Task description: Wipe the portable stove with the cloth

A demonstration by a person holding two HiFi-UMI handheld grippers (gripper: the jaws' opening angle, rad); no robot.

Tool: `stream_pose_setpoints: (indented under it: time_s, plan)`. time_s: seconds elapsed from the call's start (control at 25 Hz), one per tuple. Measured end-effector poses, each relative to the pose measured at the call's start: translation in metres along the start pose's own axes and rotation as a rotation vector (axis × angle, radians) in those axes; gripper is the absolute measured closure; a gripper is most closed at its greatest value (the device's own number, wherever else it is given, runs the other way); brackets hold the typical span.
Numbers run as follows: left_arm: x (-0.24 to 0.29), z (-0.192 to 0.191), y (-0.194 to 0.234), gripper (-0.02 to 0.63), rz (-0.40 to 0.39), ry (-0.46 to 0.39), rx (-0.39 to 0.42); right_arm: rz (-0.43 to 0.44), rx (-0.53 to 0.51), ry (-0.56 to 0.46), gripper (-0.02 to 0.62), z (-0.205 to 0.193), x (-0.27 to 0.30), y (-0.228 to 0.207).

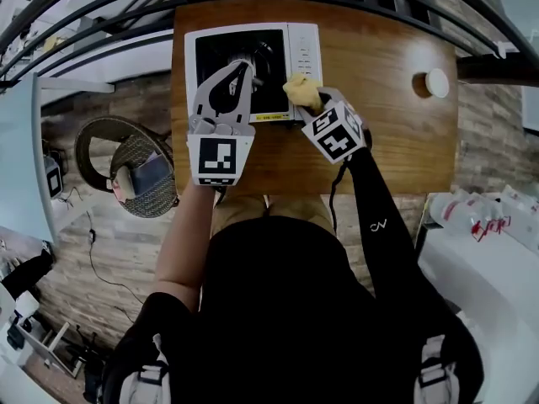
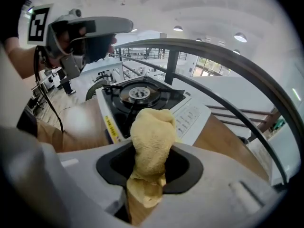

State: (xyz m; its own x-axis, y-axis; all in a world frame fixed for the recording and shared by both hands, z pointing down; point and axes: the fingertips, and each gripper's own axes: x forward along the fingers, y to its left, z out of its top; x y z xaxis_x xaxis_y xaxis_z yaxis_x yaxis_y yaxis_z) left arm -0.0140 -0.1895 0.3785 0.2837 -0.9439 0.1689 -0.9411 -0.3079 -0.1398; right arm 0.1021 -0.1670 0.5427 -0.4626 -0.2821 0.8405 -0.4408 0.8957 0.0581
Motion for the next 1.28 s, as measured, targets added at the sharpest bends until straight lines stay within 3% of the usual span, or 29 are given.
stream_pose_setpoints:
  time_s: [0.2,0.6,0.96,1.16,1.28]
  plan:
    - [-0.019,0.004,-0.004,0.598,0.045,-0.007,0.000,0.020,-0.019,-0.026,0.454,-0.026,-0.013,0.034]
    - [-0.058,0.006,0.014,0.598,0.116,0.013,0.024,-0.019,-0.035,-0.031,0.454,-0.028,-0.010,0.029]
    - [-0.080,-0.018,0.055,0.598,0.074,0.026,0.022,-0.093,0.037,0.018,0.454,-0.002,0.004,0.069]
    - [-0.092,-0.033,0.090,0.598,0.022,0.039,-0.011,-0.207,0.213,0.039,0.454,0.012,0.009,0.083]
    - [-0.099,-0.040,0.114,0.598,-0.013,0.034,-0.020,-0.217,0.320,0.016,0.454,0.023,0.016,0.111]
